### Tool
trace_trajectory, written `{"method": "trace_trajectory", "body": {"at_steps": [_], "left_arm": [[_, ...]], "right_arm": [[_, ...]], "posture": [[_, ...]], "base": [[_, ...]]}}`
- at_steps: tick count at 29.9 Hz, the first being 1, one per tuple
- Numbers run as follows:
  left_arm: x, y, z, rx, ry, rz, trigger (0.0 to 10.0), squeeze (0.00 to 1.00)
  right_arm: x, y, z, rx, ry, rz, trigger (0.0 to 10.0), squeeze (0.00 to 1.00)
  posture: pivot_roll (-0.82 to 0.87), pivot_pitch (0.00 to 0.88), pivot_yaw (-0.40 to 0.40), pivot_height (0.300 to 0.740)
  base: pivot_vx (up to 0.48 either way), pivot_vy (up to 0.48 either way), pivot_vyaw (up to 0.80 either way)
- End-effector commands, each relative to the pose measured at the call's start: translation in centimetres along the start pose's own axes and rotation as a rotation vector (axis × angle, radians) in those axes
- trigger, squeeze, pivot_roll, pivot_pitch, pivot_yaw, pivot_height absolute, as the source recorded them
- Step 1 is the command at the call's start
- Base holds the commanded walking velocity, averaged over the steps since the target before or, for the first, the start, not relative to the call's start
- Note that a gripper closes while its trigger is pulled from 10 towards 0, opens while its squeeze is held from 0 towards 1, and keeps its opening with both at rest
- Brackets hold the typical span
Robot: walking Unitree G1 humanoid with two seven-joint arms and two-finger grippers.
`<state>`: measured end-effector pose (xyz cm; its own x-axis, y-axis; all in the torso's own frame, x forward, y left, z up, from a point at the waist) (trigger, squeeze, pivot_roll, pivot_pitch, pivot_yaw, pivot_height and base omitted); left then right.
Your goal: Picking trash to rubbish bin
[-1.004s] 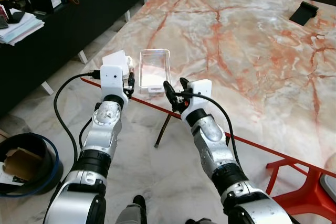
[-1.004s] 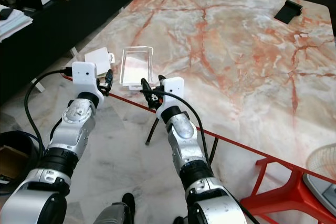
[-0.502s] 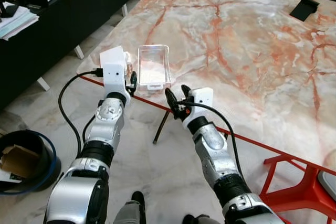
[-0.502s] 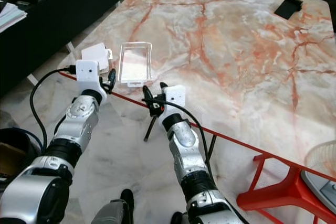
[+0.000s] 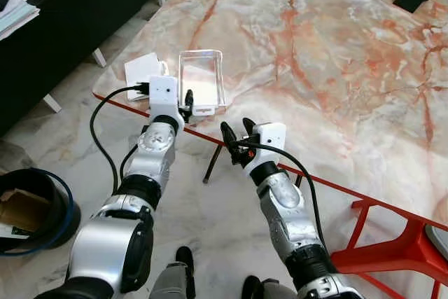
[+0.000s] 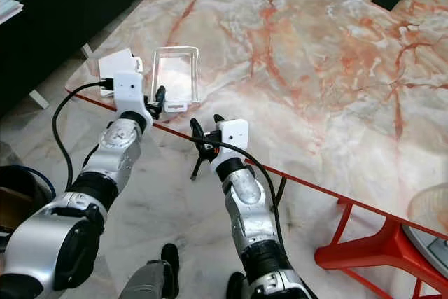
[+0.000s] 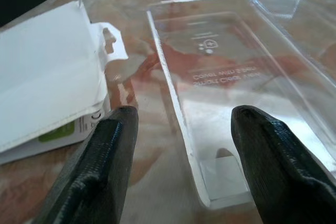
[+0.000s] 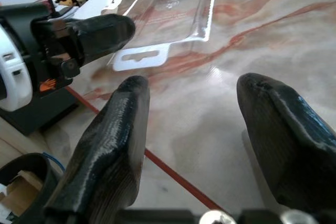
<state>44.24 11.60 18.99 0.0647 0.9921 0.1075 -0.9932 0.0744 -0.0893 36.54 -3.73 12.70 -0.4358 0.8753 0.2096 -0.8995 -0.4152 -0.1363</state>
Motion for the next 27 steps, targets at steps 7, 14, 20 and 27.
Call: {"method": "trace_trajectory", "body": {"at_steps": [7, 14, 20, 27], "left_arm": [[-0.1, 0.4, -2.0, 0.108, -0.105, 0.007, 1.0, 0.00], [-0.8, 0.5, -1.9, 0.101, -0.105, -0.005, 2.0, 0.00], [-1.5, 1.0, -2.5, 0.111, -0.105, -0.026, 0.0, 0.00], [-2.2, 1.8, -3.1, 0.109, -0.098, -0.041, 0.0, 0.00]], "right_arm": [[0.8, -0.2, 0.0, 0.009, -0.010, 0.016, 10.0, 0.00], [0.9, -0.4, 0.1, 0.012, -0.008, 0.024, 10.0, 0.00], [1.1, -0.7, 0.1, 0.014, -0.002, 0.035, 10.0, 0.00], [1.1, -1.2, 0.4, 0.010, 0.002, 0.037, 10.0, 0.00]], "posture": [[0.07, 0.301, -0.018, 0.740], [0.08, 0.277, -0.020, 0.740], [0.08, 0.252, -0.017, 0.740], [0.09, 0.218, -0.011, 0.740]], "base": [[0.000, 0.000, 0.00], [0.000, 0.000, 0.00], [0.000, 0.000, 0.00], [0.000, 0.000, 0.00]]}}
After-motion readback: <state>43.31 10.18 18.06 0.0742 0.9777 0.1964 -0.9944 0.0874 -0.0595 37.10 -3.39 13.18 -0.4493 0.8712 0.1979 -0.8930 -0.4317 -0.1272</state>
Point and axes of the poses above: a point about 5 cm out from each wrist's last joint towards the gripper, its own y axis pointing back from the gripper into the wrist, its own z axis along the axis of the wrist's last joint, x = y × z, the point moved 4 cm from there along -y, pointing out of the wrist towards the gripper, and after that the axes turned 3 degrees about -y, right-handed, at the moved point
